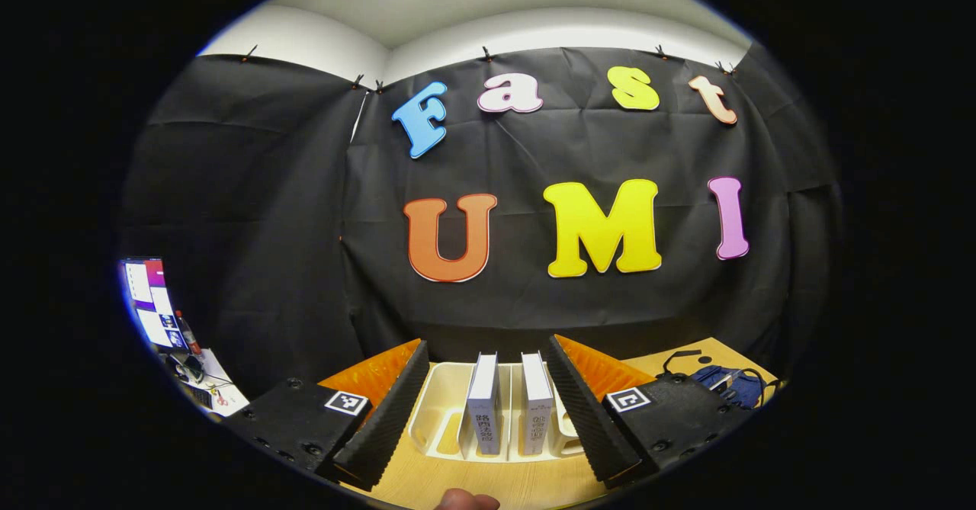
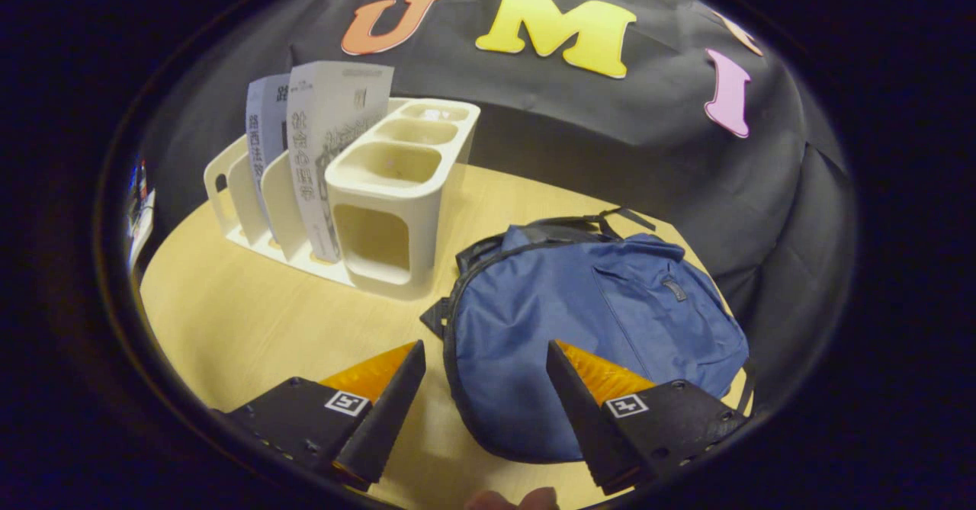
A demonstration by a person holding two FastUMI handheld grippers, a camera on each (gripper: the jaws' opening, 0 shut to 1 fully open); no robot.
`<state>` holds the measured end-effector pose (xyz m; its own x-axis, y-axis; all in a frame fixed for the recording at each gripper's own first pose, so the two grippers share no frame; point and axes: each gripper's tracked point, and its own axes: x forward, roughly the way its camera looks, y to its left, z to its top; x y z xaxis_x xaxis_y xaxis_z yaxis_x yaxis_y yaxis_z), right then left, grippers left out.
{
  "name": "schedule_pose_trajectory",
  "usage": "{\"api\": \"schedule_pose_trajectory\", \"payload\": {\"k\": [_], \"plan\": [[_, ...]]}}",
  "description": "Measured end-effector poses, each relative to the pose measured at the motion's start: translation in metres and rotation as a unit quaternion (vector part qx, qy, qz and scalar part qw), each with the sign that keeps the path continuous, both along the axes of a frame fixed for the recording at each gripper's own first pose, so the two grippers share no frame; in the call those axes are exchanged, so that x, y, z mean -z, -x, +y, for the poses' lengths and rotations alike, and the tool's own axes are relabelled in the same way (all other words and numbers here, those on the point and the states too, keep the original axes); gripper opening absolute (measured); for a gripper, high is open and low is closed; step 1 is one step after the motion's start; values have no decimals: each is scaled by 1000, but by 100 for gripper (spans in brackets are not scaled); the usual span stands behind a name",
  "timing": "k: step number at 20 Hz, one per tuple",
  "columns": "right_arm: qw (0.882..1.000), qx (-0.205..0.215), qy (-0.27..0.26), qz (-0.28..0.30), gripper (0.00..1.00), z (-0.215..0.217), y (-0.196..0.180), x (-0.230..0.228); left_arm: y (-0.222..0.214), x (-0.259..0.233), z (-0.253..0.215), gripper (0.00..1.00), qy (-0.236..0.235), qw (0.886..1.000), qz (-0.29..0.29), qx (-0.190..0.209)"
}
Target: Open the schoolbag, grab two books from the bookshelf and put them into the schoolbag.
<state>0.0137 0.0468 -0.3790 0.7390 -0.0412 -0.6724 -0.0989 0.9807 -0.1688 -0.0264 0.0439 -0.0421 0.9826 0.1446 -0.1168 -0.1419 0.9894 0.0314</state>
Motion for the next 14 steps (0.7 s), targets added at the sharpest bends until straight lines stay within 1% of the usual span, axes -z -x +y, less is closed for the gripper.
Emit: {"api": "schedule_pose_trajectory", "payload": {"k": [1, 2, 3, 4, 5, 7, 10, 11, 12, 13, 14], "plan": [[1000, 3, 9, 4, 98, -2, -3, 6, -2, 0, 1, 97, -1, 1000, 1, -2], [1000, 6, 17, 8, 96, -4, -4, 11, -1, 1, 3, 97, -2, 1000, 3, -3], [1000, 8, 22, 9, 98, -4, -7, 14, -1, 2, 4, 97, -3, 1000, 5, -5], [999, 10, 28, 12, 96, -5, -9, 18, -2, 2, 5, 97, -4, 1000, 6, -6], [999, 13, 33, 14, 98, -6, -12, 20, -1, 3, 7, 97, -6, 1000, 7, -6], [999, 19, 43, 17, 96, -10, -15, 25, -3, 2, 8, 97, -9, 1000, 8, -7], [998, 25, 51, 23, 96, -12, -15, 27, -4, 2, 10, 98, -9, 1000, 10, -6], [998, 22, 56, 15, 99, -13, -16, 21, -4, 2, 10, 97, -9, 1000, 9, -7], [998, 20, 63, 4, 96, -17, -18, 14, -5, 2, 11, 98, -7, 1000, 8, -8], [997, 20, 74, -9, 98, -22, -20, 5, -5, 3, 12, 97, -4, 1000, 8, -8], [996, 22, 89, -22, 96, -30, -21, -2, -5, 3, 11, 97, -1, 1000, 8, -9]]}}
